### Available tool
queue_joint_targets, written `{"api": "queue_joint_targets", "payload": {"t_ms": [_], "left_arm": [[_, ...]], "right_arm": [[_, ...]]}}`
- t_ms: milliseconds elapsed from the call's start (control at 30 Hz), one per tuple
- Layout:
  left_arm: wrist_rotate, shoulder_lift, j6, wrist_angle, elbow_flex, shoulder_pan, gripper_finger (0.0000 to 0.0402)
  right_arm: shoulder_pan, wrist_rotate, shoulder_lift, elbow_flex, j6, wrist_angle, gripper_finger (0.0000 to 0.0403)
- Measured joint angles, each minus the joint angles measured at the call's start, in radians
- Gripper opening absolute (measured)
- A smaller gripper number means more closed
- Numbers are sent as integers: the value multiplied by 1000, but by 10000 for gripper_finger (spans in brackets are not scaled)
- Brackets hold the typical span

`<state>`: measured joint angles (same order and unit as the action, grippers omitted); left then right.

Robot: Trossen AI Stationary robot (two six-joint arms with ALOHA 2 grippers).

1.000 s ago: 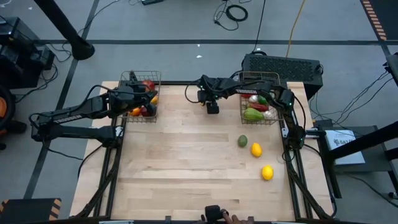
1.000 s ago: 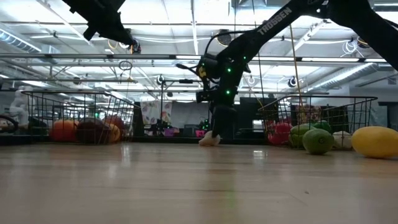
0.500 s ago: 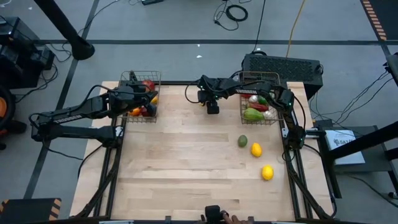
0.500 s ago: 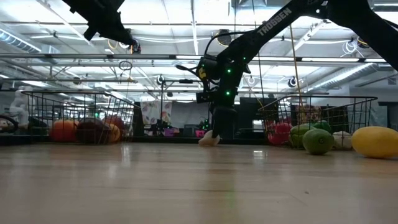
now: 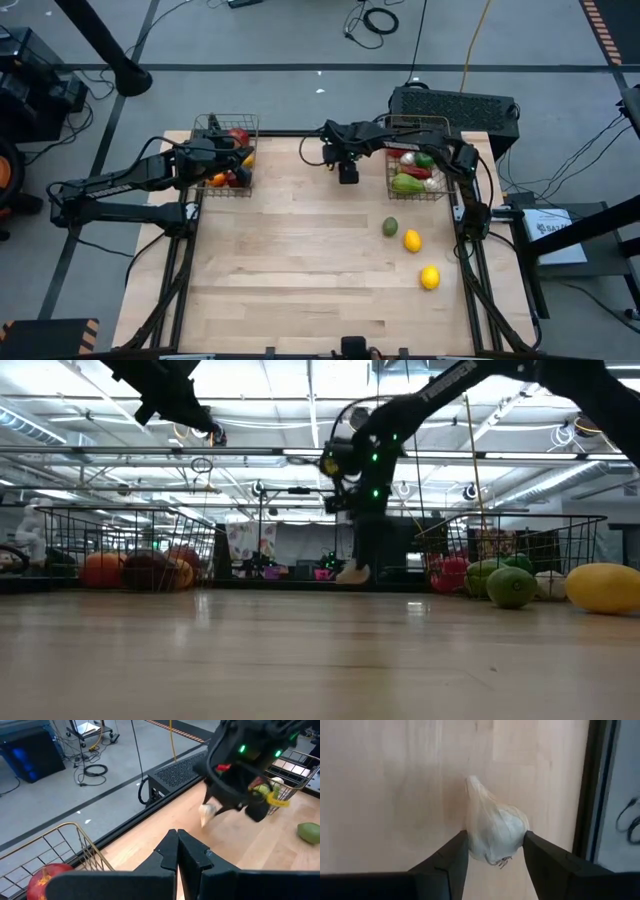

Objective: Sort produce into baskets
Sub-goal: Put the garlic into the right wire basket

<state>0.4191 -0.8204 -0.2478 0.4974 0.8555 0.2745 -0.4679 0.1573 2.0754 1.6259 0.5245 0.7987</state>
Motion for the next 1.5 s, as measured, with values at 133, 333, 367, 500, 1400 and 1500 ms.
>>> {"api": "queue_joint_targets", "payload": {"t_ms": [133, 333, 367, 500, 1400, 1500], "left_arm": [[-12, 0, 0, 1, 0, 0, 6], [-30, 0, 1, -9, 0, -2, 6], [-31, 0, 3, -16, 0, -2, 6], [-48, 0, 24, -50, 0, -2, 6], [-409, -2, 151, -10, 0, -9, 52], [-409, -17, 150, -9, 0, -22, 69]], "right_arm": [[3, -6, -51, 29, -80, 113, 171], [30, -1, -172, 59, -187, 260, 171], [34, -1, -196, 60, -206, 285, 171], [34, 42, -292, 60, -291, 380, 171], [-31, 267, -676, -363, -596, 429, 171], [-30, 268, -677, -401, -600, 390, 171]]}}
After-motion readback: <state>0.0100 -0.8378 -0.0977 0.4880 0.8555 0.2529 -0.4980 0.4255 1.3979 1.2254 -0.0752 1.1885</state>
